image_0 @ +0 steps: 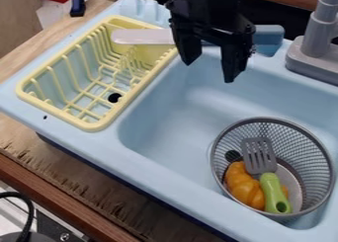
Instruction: Move the knife to the yellow basket
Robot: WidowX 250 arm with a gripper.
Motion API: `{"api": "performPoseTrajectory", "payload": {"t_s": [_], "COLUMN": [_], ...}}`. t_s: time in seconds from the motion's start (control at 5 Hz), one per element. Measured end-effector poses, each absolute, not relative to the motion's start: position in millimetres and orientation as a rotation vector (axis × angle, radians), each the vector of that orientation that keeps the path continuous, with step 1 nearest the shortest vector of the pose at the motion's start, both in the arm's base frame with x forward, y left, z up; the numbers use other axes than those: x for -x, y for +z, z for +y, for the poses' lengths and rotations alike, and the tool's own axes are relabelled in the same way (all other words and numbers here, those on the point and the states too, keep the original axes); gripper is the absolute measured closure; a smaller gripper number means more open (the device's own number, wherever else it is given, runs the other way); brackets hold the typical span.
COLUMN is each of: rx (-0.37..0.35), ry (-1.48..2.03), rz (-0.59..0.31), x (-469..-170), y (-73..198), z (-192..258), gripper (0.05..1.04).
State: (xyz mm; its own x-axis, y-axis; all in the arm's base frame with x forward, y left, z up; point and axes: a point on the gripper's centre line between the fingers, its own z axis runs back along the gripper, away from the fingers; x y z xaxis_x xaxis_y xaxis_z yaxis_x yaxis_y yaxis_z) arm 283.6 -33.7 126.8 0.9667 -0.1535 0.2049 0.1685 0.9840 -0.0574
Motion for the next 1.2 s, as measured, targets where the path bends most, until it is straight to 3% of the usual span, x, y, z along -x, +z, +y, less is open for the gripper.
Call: {"api": "performPoseTrajectory", "payload": {"t_s": [0.2,0.6,0.8,1.2], "rx": [0.074,0.03,-0.002,-0.075], "ry": [-0.173,-0.444,-0.495,-0.477], "rz": [-0.165,-0.132,-0.202,-0.186], "x": [-280,-299,-317,-355], "y": [118,136,157,141], "z": [-33,-26,-25,-13], "gripper": [0.086,0.086,0.086,0.086]}}
